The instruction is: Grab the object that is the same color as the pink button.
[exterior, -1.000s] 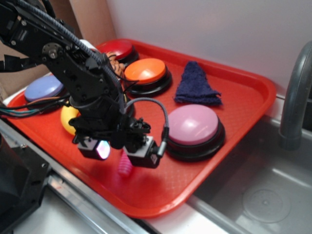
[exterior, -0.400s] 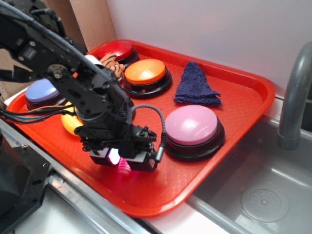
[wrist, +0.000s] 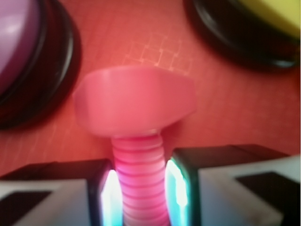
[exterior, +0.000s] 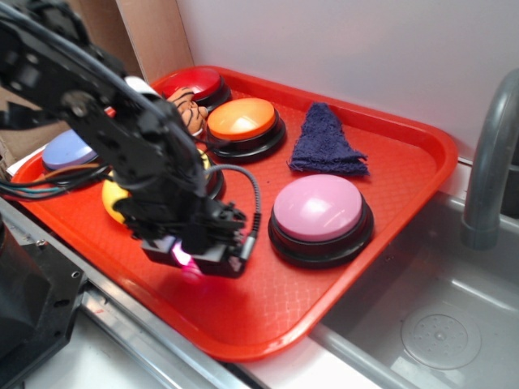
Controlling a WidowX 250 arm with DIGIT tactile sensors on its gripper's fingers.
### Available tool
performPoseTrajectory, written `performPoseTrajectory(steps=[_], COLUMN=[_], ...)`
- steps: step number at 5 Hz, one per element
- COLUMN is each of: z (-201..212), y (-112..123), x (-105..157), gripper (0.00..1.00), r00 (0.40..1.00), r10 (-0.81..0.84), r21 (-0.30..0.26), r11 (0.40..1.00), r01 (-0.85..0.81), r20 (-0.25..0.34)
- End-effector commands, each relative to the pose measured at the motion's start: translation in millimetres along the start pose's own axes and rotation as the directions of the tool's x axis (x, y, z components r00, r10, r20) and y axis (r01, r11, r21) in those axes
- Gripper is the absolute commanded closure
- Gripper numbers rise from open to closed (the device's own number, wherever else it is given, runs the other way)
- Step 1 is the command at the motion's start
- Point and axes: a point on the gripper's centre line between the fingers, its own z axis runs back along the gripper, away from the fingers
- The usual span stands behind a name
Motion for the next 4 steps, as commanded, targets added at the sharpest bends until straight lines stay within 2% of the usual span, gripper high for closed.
performPoseTrajectory(steps=[1, 2, 3, 4], z=[61, 91, 116, 134], y=[4, 15, 23, 37], x=[33, 46, 59, 70], gripper=[1.00, 1.00, 1.00, 1.00], r00=[0.981, 0.949, 0.928, 0.931], r10=[-0.190, -0.314, -0.372, -0.366], r21=[-0.030, -0.074, -0.051, -0.077], r11=[0.982, 0.947, 0.927, 0.928], r01=[0.189, 0.312, 0.371, 0.365], r20=[-0.038, -0.031, -0.029, -0.002])
